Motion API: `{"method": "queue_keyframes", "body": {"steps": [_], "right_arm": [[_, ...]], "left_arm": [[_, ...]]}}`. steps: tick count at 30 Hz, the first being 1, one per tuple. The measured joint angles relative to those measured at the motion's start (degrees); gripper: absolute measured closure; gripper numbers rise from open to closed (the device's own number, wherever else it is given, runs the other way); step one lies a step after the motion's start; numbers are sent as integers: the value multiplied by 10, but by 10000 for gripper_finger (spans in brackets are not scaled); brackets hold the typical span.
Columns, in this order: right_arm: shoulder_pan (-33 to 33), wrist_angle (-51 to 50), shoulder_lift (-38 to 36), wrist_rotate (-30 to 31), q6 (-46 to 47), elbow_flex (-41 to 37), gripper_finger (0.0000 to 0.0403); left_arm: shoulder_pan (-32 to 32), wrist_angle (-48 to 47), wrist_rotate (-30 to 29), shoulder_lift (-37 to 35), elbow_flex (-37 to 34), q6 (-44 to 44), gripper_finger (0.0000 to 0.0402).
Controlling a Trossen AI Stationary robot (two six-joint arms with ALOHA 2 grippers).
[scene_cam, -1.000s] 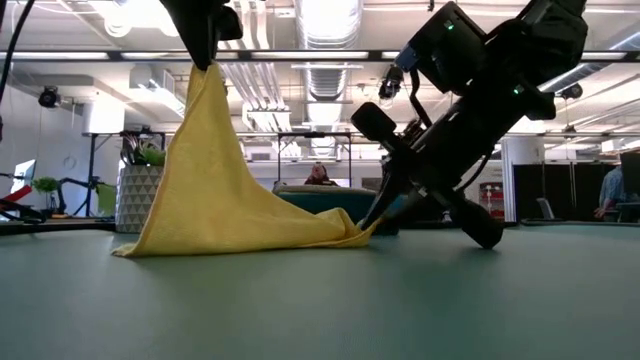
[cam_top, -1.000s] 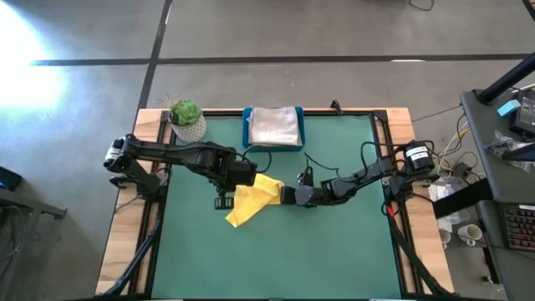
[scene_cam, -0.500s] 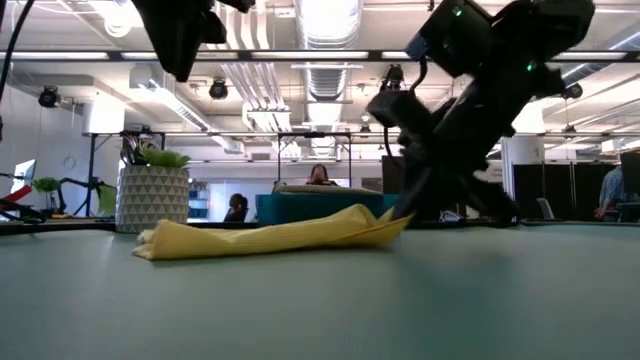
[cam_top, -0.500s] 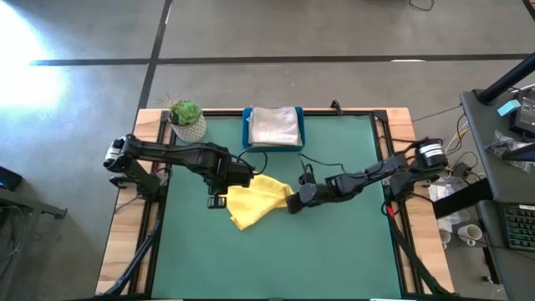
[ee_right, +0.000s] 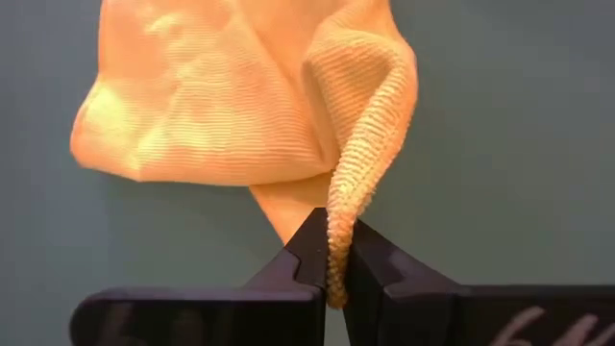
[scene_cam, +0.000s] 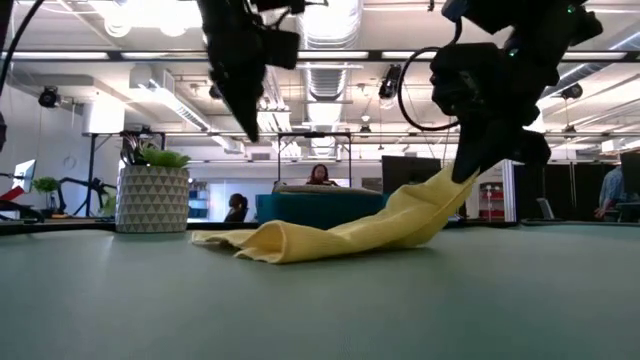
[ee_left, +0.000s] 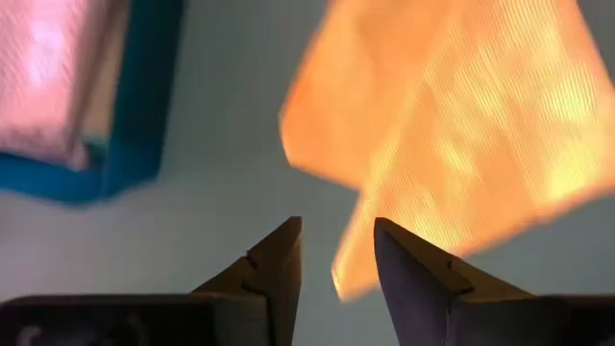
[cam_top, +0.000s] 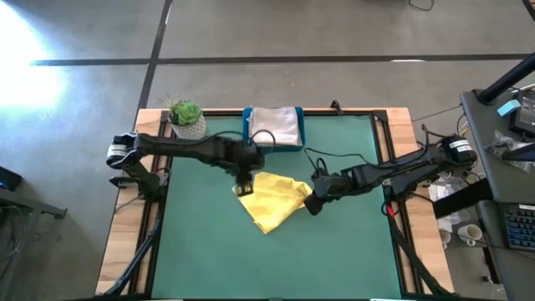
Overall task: Fold microfiber towels
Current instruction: Fold the yellow microfiber towel
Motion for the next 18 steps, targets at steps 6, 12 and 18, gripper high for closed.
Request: {"method": "queue_keyframes", "body": {"steps": [6,12,18], "right_arm": [[1,-13,15,-17,-14,0,394],[1,-17,35,-43,-29,0,394],[1,-18,35,-45,-58,0,394]], "left_arm": [[60,177,81,0,-64,-16,285],[88,280,183,0,-106,-47,285],[98,286,182,11,-127,-101,285]]}}
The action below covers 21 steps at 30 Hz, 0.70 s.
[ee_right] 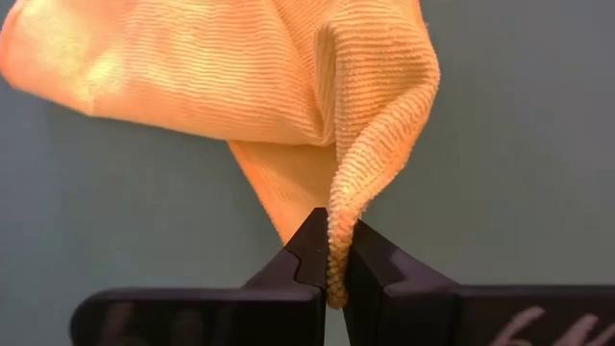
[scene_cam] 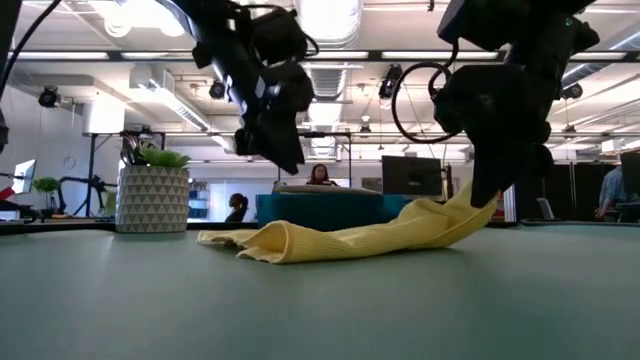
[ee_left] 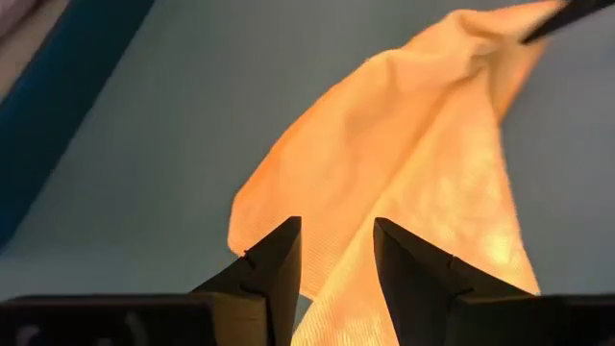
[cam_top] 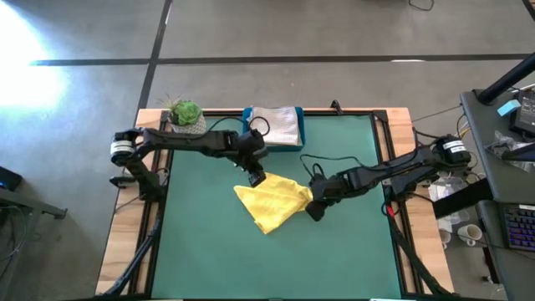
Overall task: Fold microfiber towels
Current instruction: Fold the yellow microfiber towel
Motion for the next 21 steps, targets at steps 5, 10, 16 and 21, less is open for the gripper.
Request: {"method": "queue_keyframes", "body": {"steps": [5,10,16,21], "right_arm": [[-2,1,-1,-15,-27,0,394],[-7,2,-1,-24,-39,0,394],[-12,2,-1,-29,-26,0,394],[-12,3,-1,-29,-21,0,394]], "left_arm": [[7,5,-3,30,-5,-39,280],[8,7,-14,77,2,-51,251],[9,15,-21,106,10,-50,216],[9,38,-63,111,7,-49,203]]}}
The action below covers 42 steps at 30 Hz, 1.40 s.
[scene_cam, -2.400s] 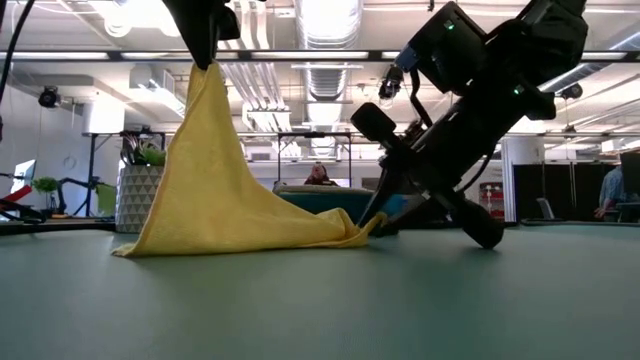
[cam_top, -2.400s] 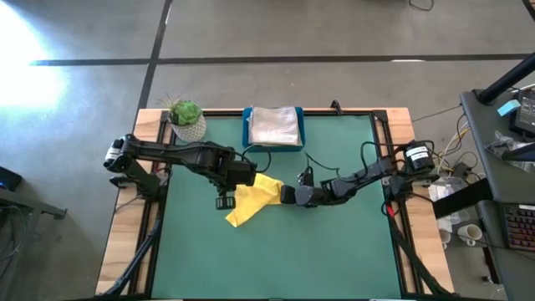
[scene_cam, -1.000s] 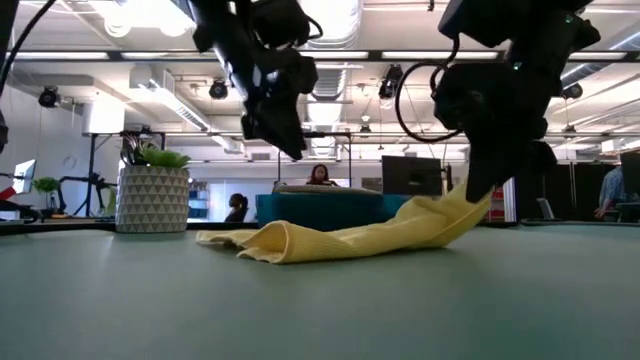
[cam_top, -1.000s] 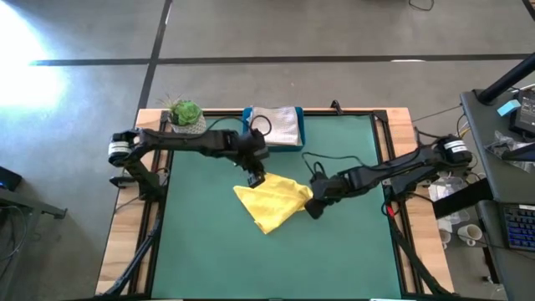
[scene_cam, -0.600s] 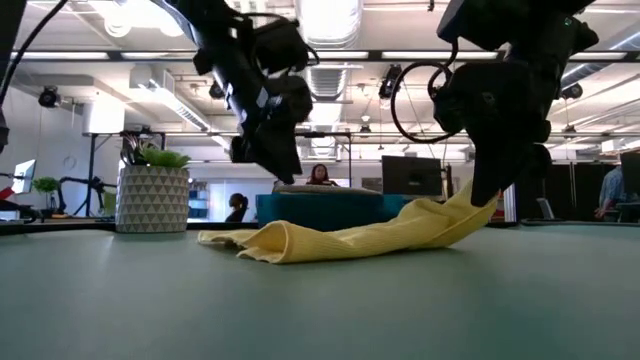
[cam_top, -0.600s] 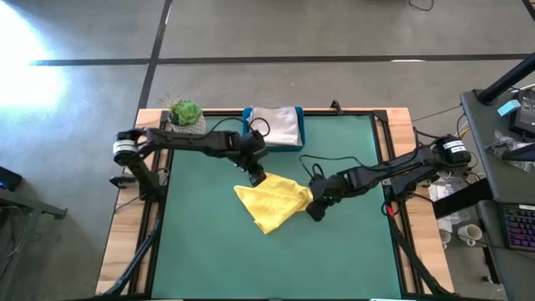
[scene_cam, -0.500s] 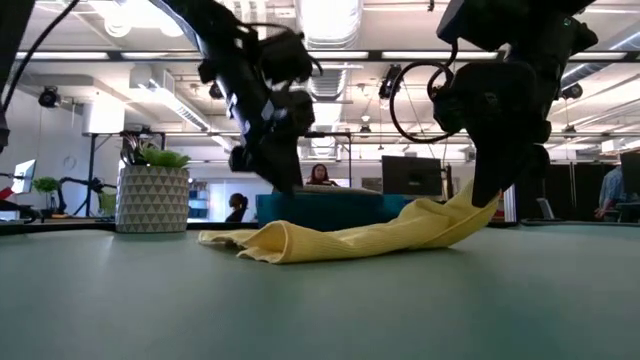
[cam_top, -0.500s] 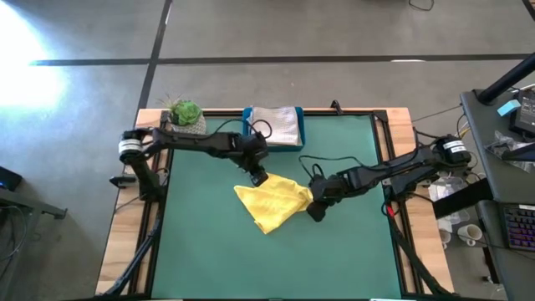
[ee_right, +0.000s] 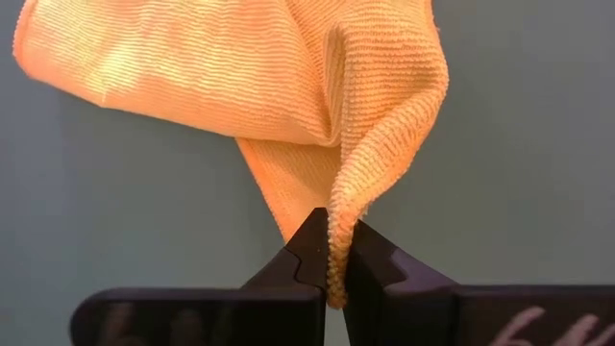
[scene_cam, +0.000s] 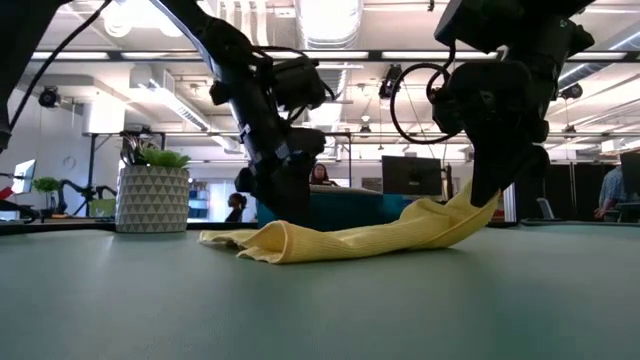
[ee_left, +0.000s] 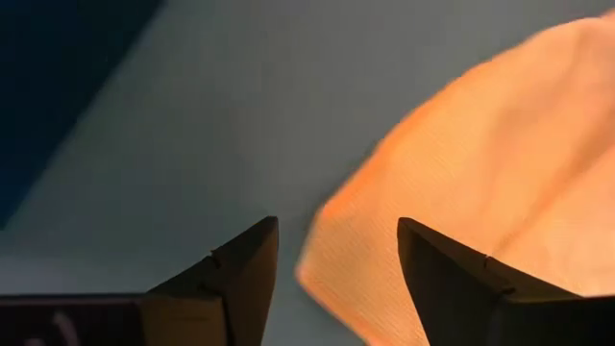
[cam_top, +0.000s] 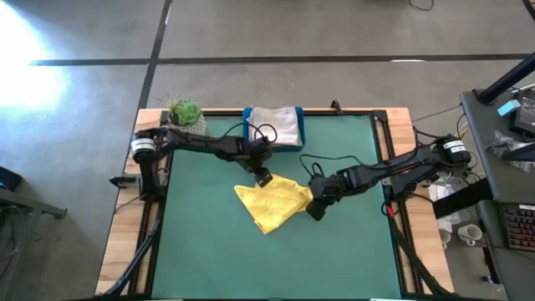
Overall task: Fold microfiber towels
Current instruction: Fold the yellow microfiber towel
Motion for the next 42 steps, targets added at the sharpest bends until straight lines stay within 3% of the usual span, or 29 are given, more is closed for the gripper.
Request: {"method": "queue_keyframes", "body": {"steps": [15,36,42], "right_arm": [[0,1,0,-10,5,0,394],[-2,-2,0,-4,5,0,394],[-8,-2,-3,6,9,0,394]], "left_arm": [[-3,19,14,44,2,22,208],[-23,6,-24,40,-1,94,391],[-24,-5,-10,31,0,93,399]]}}
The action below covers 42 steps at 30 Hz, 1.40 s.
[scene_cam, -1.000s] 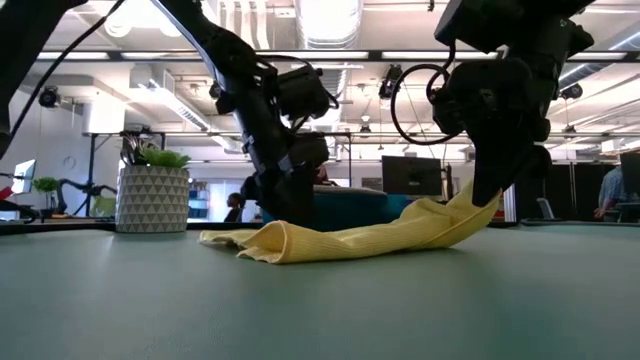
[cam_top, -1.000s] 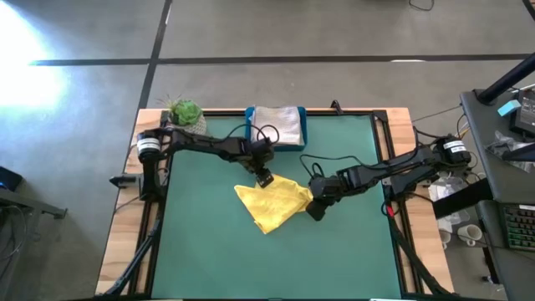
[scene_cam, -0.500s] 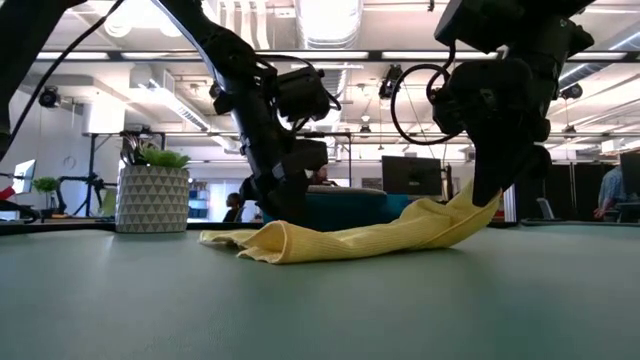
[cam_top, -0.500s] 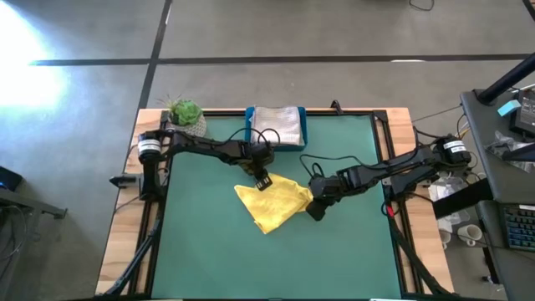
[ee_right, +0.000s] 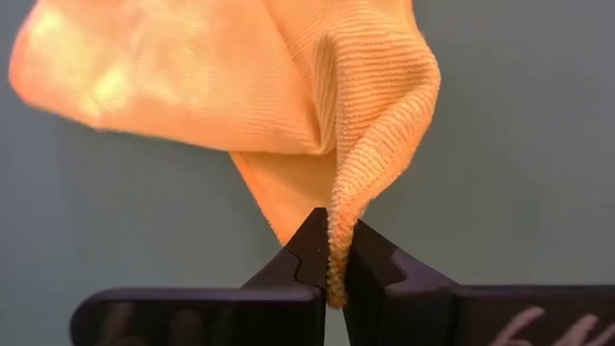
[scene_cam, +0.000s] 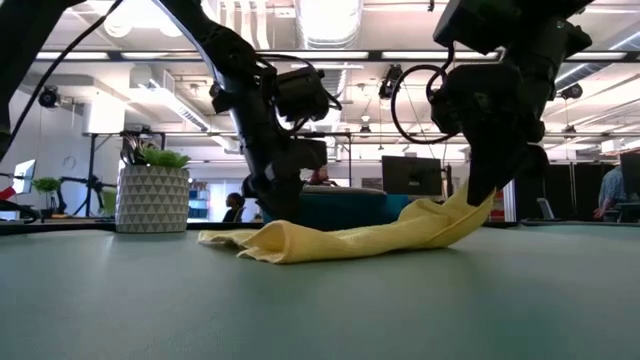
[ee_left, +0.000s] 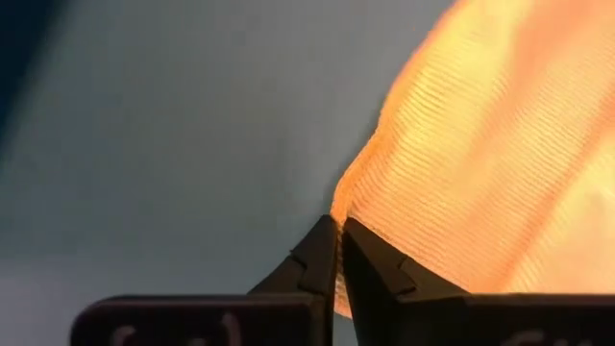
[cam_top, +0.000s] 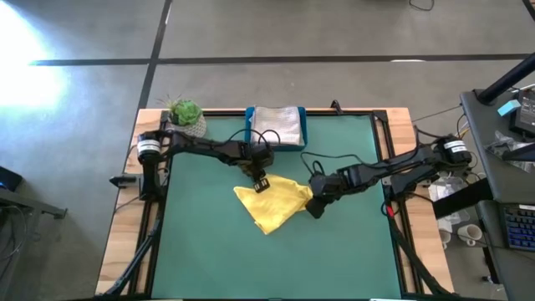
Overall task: Fold microfiber towels
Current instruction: Fold the yellow microfiber towel
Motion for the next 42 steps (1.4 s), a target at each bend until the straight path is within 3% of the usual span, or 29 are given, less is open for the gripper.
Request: {"method": "queue_keyframes", "body": {"steps": [9,13,17,24,28,33,36,42], "right_arm": [[-1,-3,-70,-1,-47,0,394],[-1,-6,-106,-3,-85,20,394],[-1,-26,-127,-5,-146,67,394],[-1,-179,-126,9,-236,199,394],[-1,-250,-118,44,-265,262,394],[-1,-288,-106,45,-283,293,394],[0,-300,-103,92,-284,302,394],[-2,-306,-96,74,-299,320,394]], "left_arm": [[-11,-100,0,-106,-1,-2,399],[-24,-102,-11,-164,4,-3,399],[-34,-107,-53,-224,13,-3,399],[-54,-184,-89,-308,39,-4,399],[-60,-231,-99,-336,58,-3,399],[-61,-270,-126,-357,72,-3,399],[-68,-284,-135,-361,90,1,399],[-85,-321,-141,-359,132,15,399]]}}
